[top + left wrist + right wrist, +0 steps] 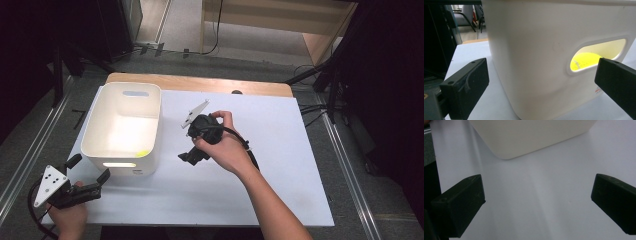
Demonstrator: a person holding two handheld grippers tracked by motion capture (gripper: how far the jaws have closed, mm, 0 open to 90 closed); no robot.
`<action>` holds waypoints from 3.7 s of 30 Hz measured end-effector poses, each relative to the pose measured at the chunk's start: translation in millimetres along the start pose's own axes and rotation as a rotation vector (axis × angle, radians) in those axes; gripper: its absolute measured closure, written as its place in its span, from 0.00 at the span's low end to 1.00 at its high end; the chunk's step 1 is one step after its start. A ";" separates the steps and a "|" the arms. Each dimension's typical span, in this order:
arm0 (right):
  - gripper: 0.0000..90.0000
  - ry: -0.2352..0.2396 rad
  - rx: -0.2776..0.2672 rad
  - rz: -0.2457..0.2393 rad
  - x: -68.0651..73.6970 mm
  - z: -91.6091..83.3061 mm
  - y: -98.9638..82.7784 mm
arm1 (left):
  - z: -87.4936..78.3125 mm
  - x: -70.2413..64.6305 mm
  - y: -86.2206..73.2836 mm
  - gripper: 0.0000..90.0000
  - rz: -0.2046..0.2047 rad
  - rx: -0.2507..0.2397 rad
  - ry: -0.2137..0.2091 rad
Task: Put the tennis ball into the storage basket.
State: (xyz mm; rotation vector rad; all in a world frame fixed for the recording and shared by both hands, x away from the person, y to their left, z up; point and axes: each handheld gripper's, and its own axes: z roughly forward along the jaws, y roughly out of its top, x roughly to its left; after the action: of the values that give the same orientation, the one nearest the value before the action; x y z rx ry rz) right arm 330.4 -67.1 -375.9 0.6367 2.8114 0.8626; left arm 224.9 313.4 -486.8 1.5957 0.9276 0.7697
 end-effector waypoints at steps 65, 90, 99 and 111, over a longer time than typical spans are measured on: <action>0.00 -0.143 -0.226 0.230 -16.1 -30.4 -137.9 | 0.1 -1.0 -0.2 0.00 0.005 0.003 0.004; 0.00 -0.226 -0.380 0.313 -14.4 -47.9 -199.3 | -0.1 -1.1 -0.3 0.00 0.010 0.007 0.006; 0.00 -0.246 -0.417 0.345 -10.8 -51.4 -221.1 | 0.1 -1.5 -0.4 0.00 0.012 0.009 0.007; 0.00 -0.288 -0.448 0.386 -5.7 -53.1 -249.6 | 0.1 -1.6 -0.5 0.00 0.016 0.008 0.006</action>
State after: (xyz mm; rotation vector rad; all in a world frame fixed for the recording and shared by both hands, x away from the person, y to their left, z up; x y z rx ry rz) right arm 233.7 -282.9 -472.0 1.1332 2.1678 1.2911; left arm 224.1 312.0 -487.3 1.6101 0.9246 0.7828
